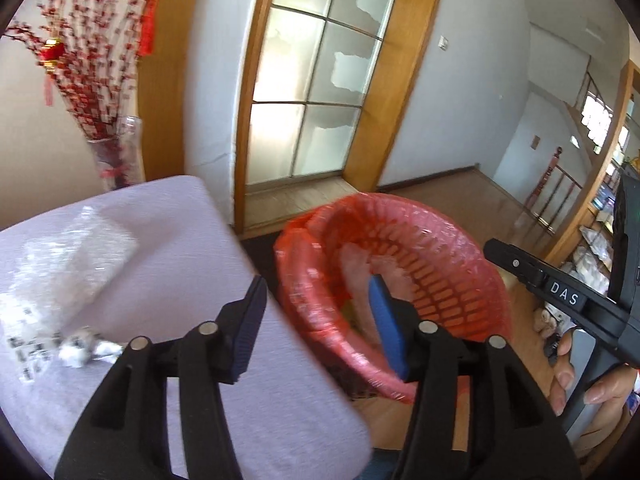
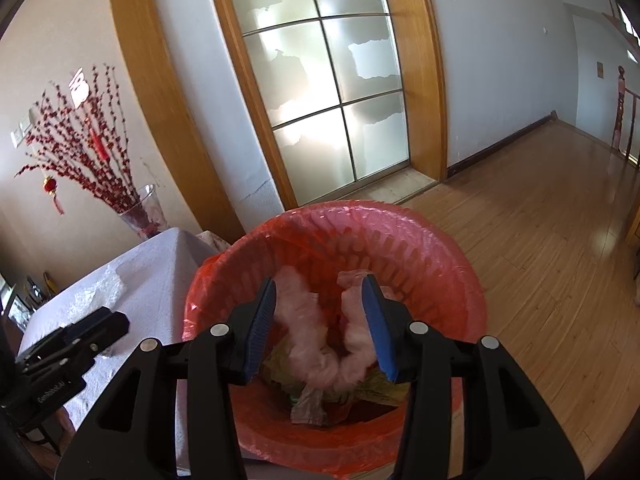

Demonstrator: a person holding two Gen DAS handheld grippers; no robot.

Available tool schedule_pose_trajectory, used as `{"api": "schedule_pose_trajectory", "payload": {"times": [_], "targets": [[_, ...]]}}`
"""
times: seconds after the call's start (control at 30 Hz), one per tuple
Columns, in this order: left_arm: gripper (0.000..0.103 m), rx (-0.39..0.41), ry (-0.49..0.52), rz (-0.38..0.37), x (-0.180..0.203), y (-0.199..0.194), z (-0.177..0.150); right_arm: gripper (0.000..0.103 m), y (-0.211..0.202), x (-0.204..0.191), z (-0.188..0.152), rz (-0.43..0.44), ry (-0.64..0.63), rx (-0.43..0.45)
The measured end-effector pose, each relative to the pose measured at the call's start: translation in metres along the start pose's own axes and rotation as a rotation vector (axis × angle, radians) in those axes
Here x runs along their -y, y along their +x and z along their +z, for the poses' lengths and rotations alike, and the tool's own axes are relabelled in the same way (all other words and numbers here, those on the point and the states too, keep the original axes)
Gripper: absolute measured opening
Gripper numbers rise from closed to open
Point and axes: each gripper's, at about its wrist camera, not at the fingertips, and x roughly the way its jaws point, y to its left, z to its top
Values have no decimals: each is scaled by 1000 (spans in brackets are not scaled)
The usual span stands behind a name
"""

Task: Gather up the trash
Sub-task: 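Move both open tools back toward the paw-print bag on the table, then grasp the white paw-print bag with the right tool and lift it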

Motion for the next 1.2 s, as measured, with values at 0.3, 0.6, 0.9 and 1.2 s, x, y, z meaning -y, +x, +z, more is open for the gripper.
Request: {"api": "schedule_pose_trajectory", "payload": {"times": [0.3,0.6,0.9,1.2], "targets": [[68,88,-107,243,-86,-78,-18,46,9,-92,-20,155,-139,-63],[69,128,-240,451,-175,-149,-45,46,33,-196,-51,322,-271,-161],[69,146,-335,502,-230,-186,-62,59,53,-268,-82,355,-457,-208],[69,144,-379,491,-250,-194,-69,65,70,-309,-94,314,-616,-210]]}}
